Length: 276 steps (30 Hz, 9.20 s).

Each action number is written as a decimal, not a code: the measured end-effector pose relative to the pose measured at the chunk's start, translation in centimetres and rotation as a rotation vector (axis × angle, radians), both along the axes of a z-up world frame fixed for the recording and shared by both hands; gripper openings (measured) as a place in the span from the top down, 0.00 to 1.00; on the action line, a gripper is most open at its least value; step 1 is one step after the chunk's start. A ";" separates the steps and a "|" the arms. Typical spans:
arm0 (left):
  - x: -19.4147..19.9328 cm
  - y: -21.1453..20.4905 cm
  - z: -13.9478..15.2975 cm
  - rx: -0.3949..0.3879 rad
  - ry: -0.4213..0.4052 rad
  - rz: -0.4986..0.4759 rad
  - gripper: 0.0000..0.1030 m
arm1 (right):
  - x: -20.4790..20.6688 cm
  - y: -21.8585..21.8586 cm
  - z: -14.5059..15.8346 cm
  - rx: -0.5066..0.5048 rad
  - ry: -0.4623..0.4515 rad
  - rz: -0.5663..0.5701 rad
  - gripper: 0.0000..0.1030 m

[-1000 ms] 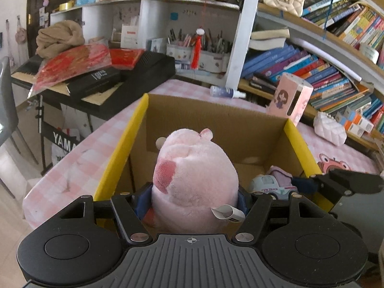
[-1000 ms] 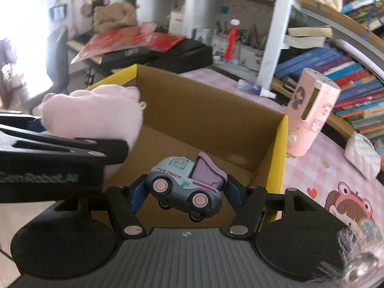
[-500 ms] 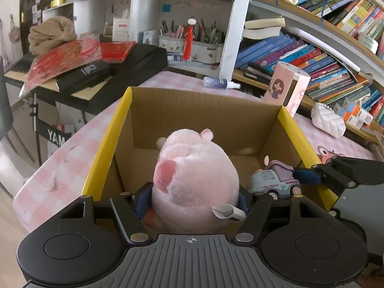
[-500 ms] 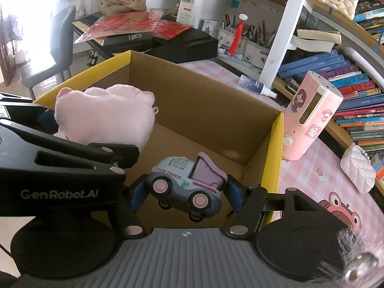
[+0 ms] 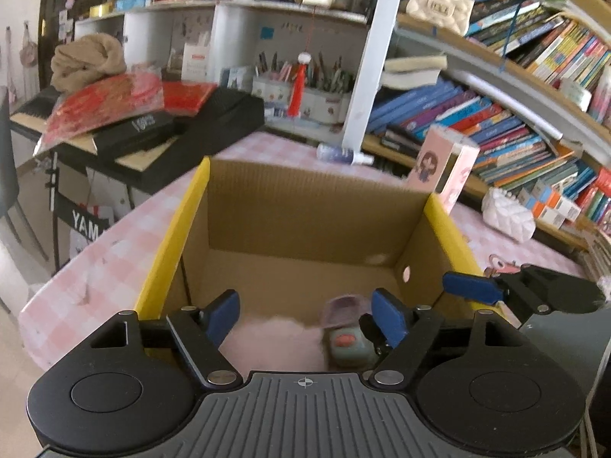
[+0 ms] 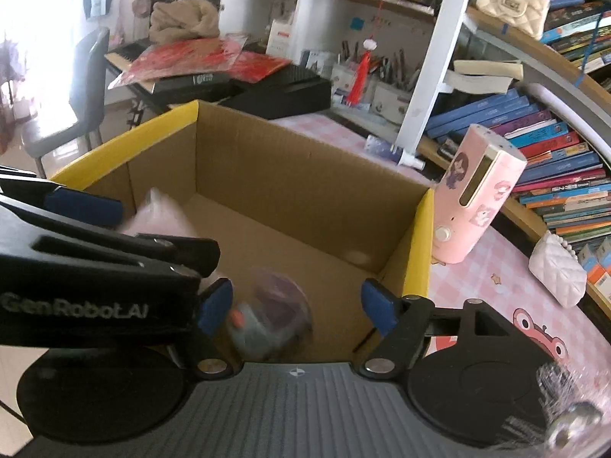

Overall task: Organize objects
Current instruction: 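Lower the pig into the box and open the left tool while the right tool releases the truck, then lift both open tools out of the yellow box, then move the right tool toward the blue soft toy and the left tool toward the white charger, then close the right tool on the blue soft toy, then grasp the white charger block with the left tool while the right tool holds the blue toy, then carry the charger in the left tool and blue toy in the right tool to the yellow box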

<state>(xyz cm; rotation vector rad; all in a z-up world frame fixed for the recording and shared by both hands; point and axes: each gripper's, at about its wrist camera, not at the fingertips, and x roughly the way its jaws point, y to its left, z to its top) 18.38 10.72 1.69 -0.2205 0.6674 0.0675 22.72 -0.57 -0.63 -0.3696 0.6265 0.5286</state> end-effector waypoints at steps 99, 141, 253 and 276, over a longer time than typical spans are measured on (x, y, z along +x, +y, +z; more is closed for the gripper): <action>-11.0 -17.8 -2.2 0.099 0.021 -0.444 0.13 | -18.8 -23.1 -1.5 0.098 0.073 -0.818 0.13; -1.4 -28.1 -4.2 0.150 0.146 -0.322 0.14 | -4.7 -33.2 -6.0 0.114 0.265 -0.555 0.47; -19.1 0.4 1.9 -0.009 -0.102 -0.082 0.38 | -20.3 -5.5 0.9 0.202 0.066 -0.248 0.76; -6.9 0.0 3.0 0.052 -0.151 -0.013 0.38 | -6.1 -4.1 4.9 0.253 -0.045 -0.174 0.76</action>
